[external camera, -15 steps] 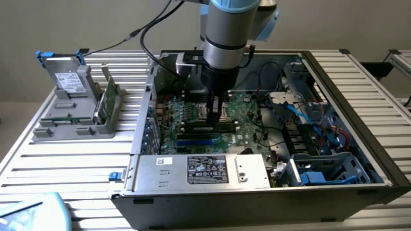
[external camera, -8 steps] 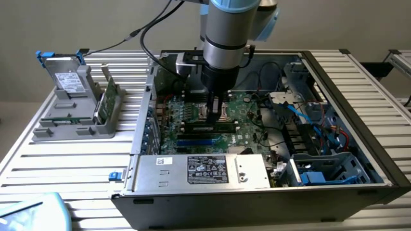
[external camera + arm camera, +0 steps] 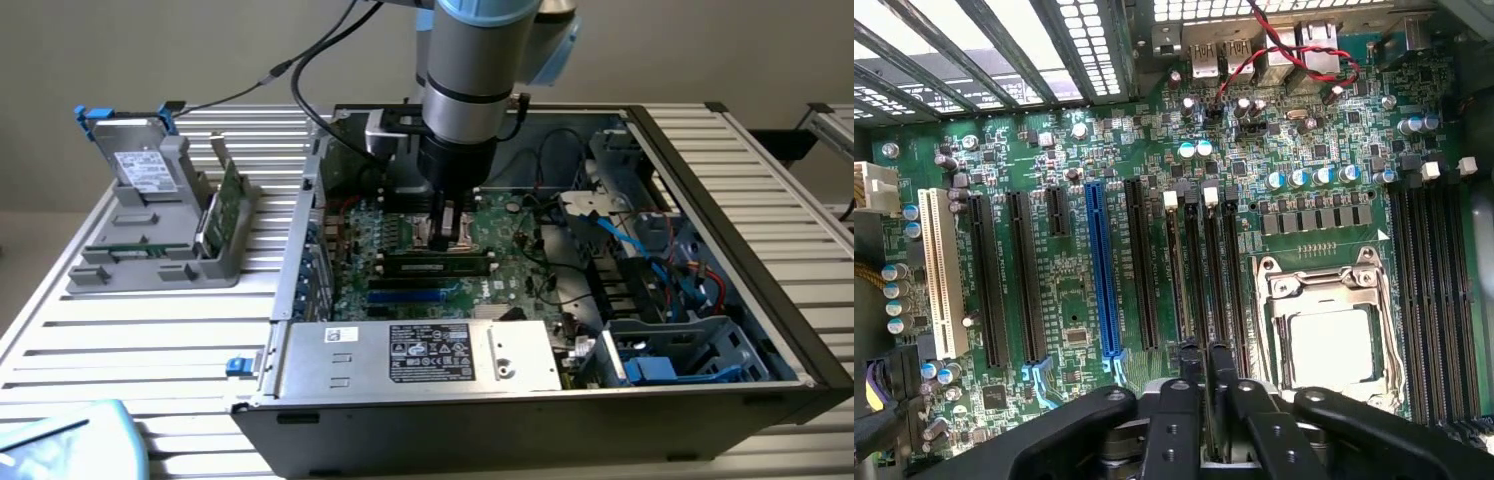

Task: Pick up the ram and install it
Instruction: 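Press down the ram until it locks into place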

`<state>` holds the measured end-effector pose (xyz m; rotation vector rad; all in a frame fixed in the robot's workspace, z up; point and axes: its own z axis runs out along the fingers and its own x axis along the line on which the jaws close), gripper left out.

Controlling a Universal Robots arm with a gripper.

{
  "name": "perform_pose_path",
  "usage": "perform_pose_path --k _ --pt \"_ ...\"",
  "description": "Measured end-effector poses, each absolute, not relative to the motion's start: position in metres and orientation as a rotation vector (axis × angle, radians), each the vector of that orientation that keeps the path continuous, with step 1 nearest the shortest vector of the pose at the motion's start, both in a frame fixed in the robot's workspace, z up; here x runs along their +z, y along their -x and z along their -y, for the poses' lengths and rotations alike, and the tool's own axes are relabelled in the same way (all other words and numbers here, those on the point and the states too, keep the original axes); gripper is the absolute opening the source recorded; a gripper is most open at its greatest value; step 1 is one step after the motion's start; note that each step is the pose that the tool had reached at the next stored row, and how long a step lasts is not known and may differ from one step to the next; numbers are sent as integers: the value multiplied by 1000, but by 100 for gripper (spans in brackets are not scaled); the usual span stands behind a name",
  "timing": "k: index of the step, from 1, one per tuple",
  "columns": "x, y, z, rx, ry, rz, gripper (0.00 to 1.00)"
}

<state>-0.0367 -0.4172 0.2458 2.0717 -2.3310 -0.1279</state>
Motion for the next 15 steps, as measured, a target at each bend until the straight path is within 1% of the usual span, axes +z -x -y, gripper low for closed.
perform_pose_path --k 1,7,15 --pt "246 37 417 -128 -2072 2331 11" --pt "246 34 417 -128 -2072 2331 11" --pt "246 11 417 -132 -2094 2313 11"
